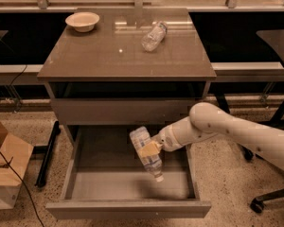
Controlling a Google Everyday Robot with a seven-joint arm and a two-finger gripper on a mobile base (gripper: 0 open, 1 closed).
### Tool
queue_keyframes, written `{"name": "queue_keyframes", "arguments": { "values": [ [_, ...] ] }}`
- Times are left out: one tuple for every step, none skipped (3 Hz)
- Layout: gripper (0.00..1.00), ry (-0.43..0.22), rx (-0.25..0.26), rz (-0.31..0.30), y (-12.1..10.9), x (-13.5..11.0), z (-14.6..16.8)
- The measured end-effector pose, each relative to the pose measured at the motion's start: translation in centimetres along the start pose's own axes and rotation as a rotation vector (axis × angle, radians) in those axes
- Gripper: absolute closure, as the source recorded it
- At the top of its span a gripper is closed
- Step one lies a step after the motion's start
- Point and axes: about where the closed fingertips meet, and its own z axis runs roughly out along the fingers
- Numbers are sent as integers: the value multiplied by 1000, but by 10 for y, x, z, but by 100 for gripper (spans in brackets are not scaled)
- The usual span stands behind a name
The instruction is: Pick blue plastic bottle from middle drawer and place on counter
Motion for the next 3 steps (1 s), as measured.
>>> {"name": "queue_keyframes", "arguments": {
  "values": [
    [100,-167,-59,-298,85,-56,-103],
    [100,-257,11,-585,146,-103,-192],
    [100,-270,30,-684,152,-106,-202]
  ]
}}
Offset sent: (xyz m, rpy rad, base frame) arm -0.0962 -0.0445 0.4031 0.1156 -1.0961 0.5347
